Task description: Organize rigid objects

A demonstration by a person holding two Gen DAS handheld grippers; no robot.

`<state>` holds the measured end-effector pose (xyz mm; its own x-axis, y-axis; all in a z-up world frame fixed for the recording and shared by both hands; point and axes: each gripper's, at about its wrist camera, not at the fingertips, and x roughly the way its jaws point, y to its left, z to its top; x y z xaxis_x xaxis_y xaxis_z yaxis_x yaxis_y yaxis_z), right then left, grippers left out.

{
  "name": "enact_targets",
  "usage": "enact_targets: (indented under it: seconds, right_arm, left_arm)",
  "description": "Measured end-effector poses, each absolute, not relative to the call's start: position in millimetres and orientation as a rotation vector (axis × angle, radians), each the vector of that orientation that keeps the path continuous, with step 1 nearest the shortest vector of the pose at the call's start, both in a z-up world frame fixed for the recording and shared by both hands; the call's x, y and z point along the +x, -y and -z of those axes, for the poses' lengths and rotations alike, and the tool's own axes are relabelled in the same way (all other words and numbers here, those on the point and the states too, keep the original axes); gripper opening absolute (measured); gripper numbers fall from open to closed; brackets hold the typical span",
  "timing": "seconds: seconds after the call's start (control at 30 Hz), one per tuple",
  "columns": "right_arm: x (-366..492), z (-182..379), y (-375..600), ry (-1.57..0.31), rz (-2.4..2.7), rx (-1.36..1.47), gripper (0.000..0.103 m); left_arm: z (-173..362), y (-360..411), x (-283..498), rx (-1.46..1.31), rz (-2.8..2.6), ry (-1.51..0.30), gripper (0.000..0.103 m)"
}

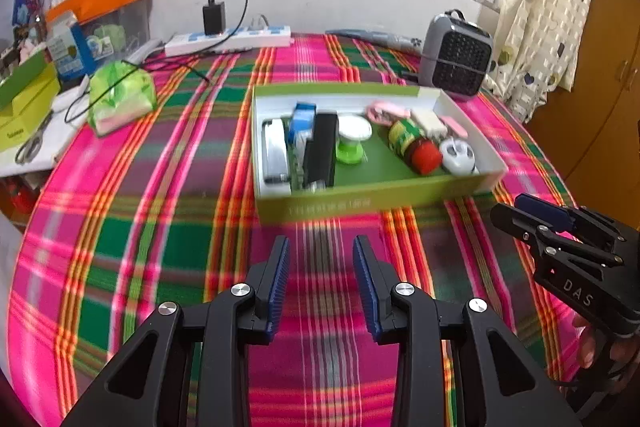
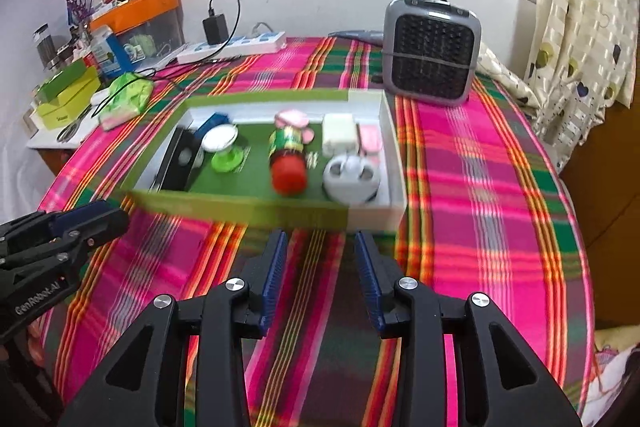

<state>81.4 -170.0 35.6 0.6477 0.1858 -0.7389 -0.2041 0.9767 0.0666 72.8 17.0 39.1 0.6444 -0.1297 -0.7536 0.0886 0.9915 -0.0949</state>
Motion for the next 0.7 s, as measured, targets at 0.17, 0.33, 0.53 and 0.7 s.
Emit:
enact_targets:
  seconds: [0.17, 0.33, 0.53, 0.7]
  right_arm:
    - [60.6, -25.1, 166.0, -0.854, -0.227, -0.026, 0.037]
    - [47.1, -14.4, 166.7, -0.876, -0.217, -0.021, 0.037]
    - [39.3, -3.3, 167.9, -0.903, -0.185, -0.019, 0.046]
    - [37.6, -1.6, 171.3, -0.901, -0.148, -0.017, 0.048]
  left_arm:
    - [-27.3, -13.9, 57.3, -0.044, 0.120, -0.884, 0.031]
    - [-16.0, -11.3, 45.0, -0.039, 0.116, -0.900, 0.031]
    - [-8.0, -5.4, 37.1, -0.037, 0.125, -0.904, 0.032]
    - [-7.2, -2.7, 35.9, -0.036, 0.110, -0.888, 0.032]
